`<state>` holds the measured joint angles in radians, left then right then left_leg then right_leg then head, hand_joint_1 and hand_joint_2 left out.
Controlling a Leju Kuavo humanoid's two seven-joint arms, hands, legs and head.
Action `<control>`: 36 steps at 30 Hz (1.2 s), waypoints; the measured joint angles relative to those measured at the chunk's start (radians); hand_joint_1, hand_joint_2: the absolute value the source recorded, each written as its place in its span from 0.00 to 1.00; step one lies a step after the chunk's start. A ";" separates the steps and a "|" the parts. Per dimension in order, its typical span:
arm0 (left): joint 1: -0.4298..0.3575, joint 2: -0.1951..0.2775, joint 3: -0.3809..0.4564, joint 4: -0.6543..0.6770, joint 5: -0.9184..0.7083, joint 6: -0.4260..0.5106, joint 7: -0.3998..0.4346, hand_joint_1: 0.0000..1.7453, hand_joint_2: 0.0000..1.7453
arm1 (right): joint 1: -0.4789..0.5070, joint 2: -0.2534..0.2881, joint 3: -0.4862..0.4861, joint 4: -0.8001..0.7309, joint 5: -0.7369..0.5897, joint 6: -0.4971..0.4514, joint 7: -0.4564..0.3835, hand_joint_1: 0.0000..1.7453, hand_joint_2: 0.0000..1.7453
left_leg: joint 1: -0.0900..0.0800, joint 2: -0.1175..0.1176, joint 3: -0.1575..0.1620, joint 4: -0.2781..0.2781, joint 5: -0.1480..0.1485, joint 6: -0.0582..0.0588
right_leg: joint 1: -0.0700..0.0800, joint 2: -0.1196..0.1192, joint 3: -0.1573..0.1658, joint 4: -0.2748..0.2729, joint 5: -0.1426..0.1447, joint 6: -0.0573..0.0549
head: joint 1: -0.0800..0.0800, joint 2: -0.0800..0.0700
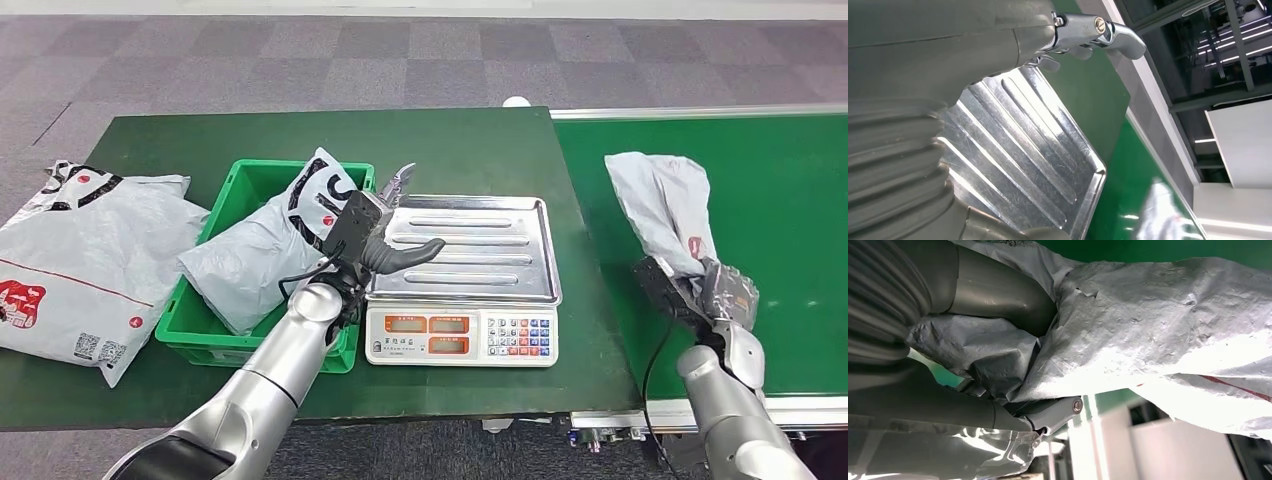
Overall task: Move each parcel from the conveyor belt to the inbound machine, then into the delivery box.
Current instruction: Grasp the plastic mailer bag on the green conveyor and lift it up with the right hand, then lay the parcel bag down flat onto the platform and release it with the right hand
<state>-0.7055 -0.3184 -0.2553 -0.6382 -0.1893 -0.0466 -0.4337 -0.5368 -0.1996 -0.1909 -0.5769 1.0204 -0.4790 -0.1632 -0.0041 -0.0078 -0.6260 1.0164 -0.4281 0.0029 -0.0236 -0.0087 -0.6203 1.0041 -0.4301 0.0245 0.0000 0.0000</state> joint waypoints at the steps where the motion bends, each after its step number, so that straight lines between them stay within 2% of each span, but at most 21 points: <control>1: 0.000 -0.001 0.001 0.002 -0.004 0.003 0.000 0.00 1.00 | 0.002 0.005 0.012 -0.027 -0.007 -0.004 0.000 1.00 1.00 | 0.000 0.000 0.000 0.000 0.000 0.000 | 0.000 0.000 0.000 0.000 0.000 0.000 | 0.000 0.000; 8: -0.001 -0.005 0.003 0.012 -0.010 0.010 -0.001 0.00 1.00 | 0.021 0.024 0.078 -0.171 -0.032 -0.010 0.015 1.00 1.00 | 0.000 0.000 0.000 0.000 0.000 0.000 | 0.000 0.000 0.000 0.000 0.000 0.000 | 0.000 0.000; 14: -0.004 -0.008 0.003 0.021 -0.012 0.014 -0.010 0.00 1.00 | 0.034 0.026 0.110 -0.238 -0.094 -0.041 -0.024 1.00 1.00 | 0.000 0.000 0.000 0.000 0.000 0.000 | 0.000 0.000 0.000 0.000 0.000 0.000 | 0.000 0.000; 19: -0.010 -0.014 0.003 0.033 -0.005 0.038 -0.033 0.00 1.00 | 0.047 0.030 0.171 -0.316 -0.132 0.014 -0.038 1.00 1.00 | 0.000 0.000 0.000 0.000 0.000 0.000 | 0.000 0.001 0.000 0.000 0.000 0.000 | 0.000 0.000; 28: -0.020 -0.034 0.003 0.040 0.019 0.087 -0.040 0.00 1.00 | 0.047 0.096 0.400 -0.380 -0.126 0.077 -0.004 1.00 1.00 | 0.001 0.000 0.000 0.000 0.000 -0.001 | 0.002 0.000 0.000 0.000 -0.001 -0.001 | 0.000 0.000; 36: -0.057 -0.043 0.001 0.067 0.069 0.100 -0.043 0.00 1.00 | 0.059 0.169 0.616 -0.396 -0.134 0.085 0.007 1.00 1.00 | 0.002 0.000 0.000 0.000 0.000 -0.001 | 0.002 0.001 -0.001 0.000 -0.001 -0.002 | 0.000 0.000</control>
<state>-0.7624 -0.3616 -0.2546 -0.5710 -0.1199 0.0533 -0.4768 -0.4783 -0.0307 0.4249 -0.9733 0.8868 -0.3940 -0.1566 -0.0023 -0.0074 -0.6258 1.0159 -0.4282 0.0020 -0.0217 -0.0081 -0.6214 1.0041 -0.4312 0.0229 -0.0003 0.0000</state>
